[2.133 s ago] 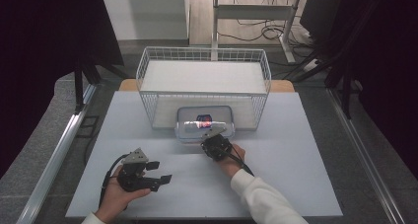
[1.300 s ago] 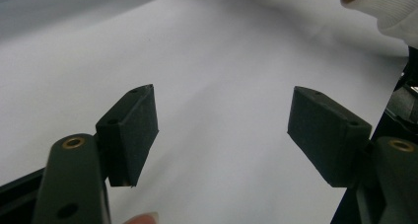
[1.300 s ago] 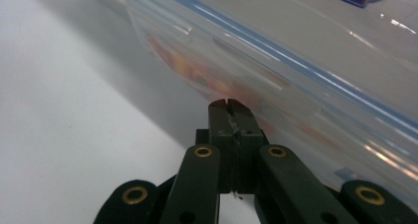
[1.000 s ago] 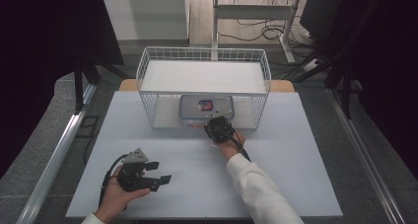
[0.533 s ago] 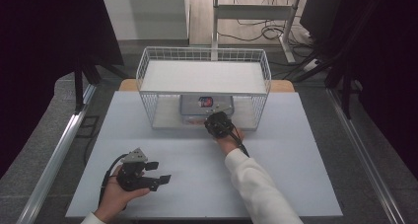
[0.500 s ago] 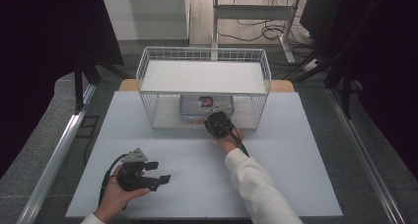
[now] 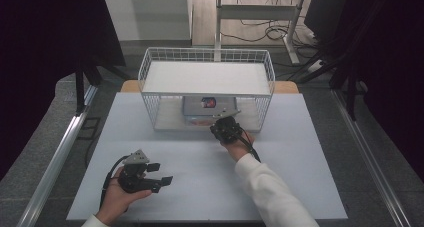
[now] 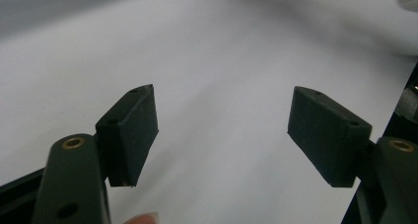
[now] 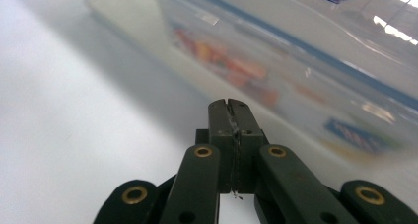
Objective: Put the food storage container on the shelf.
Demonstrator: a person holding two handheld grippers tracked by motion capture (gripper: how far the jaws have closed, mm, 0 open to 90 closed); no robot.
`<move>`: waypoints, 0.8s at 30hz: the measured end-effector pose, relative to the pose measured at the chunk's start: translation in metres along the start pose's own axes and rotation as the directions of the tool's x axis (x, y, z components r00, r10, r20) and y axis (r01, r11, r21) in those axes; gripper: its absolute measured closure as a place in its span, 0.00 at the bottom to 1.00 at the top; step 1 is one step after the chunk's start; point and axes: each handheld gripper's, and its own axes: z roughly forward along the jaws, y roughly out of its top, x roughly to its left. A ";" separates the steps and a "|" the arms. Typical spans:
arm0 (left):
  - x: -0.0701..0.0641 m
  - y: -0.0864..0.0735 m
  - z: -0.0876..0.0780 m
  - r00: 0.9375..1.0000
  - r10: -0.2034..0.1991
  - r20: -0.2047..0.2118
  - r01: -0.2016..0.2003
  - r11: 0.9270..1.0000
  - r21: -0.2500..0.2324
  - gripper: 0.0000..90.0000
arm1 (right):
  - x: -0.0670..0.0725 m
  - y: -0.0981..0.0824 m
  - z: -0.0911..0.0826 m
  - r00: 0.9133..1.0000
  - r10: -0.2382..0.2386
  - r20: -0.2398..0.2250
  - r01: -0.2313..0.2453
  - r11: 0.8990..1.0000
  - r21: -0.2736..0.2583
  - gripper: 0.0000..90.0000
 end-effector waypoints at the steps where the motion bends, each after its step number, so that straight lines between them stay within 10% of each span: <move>1: 0.000 0.000 0.000 1.000 0.001 -0.002 -0.001 1.000 0.000 0.30 | 0.001 -0.003 -0.006 1.000 -0.008 -0.006 0.008 1.000 -0.002 0.99; 13: 0.000 -0.001 0.001 1.000 0.003 -0.029 -0.003 1.000 -0.001 0.30 | 0.005 -0.075 -0.098 0.994 -0.049 -0.097 0.047 0.999 -0.014 0.99; 24: 0.005 -0.002 0.002 0.998 0.003 -0.058 -0.003 1.000 0.003 0.30 | -0.019 -0.137 -0.170 0.992 0.089 -0.090 -0.092 0.995 -0.034 0.89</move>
